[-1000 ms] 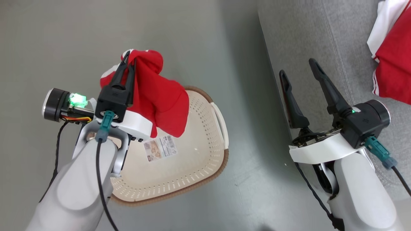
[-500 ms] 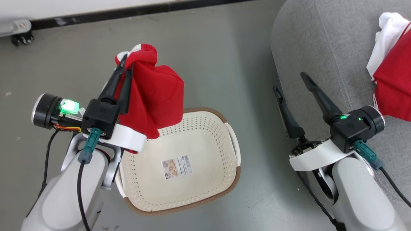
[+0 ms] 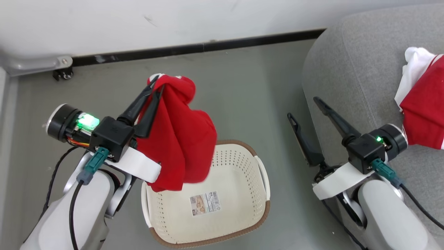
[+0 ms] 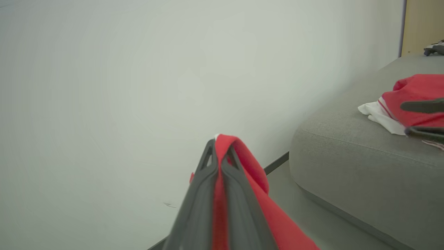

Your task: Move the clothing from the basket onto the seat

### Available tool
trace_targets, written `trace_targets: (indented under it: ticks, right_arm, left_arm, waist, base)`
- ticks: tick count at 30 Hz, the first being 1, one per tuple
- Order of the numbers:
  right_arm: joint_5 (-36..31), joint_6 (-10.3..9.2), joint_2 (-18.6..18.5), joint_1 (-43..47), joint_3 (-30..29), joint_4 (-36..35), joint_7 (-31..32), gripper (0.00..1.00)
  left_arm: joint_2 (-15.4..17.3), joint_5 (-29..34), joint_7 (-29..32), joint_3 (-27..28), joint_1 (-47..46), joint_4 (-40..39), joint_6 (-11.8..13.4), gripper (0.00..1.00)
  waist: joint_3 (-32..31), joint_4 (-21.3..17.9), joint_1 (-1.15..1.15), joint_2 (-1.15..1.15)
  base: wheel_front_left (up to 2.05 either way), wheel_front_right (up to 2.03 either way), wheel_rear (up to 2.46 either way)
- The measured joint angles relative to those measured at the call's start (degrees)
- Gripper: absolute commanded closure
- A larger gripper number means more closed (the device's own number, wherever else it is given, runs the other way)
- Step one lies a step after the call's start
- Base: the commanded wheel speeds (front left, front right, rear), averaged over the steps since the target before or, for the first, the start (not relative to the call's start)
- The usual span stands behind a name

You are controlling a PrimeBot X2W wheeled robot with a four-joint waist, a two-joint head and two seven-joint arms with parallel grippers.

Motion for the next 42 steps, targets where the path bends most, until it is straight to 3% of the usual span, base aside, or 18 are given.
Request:
trace_targets:
  ticks: [18, 42]
  right_arm:
    - [6.9, 0.0, -5.14, 4.24, 9.83, -0.29, 4.67, 0.0]
    - [15.21, 0.0, -10.87, 3.78, 25.59, -1.31, 8.35, 0.0]
  left_arm:
    - [1.24, -6.65, 5.71, -2.81, 2.49, -1.85, -8.86, 1.0]
    - [-2.31, -11.98, 10.54, -7.54, 3.38, -3.48, -10.85, 1.0]
  waist:
    - [-8.76, 2.17, 0.0, 0.0]
    - [-14.52, 1.95, 0.0, 0.0]
  base:
    - [0.0, 0.0, 0.0]
    - [0.0, 0.0, 0.0]
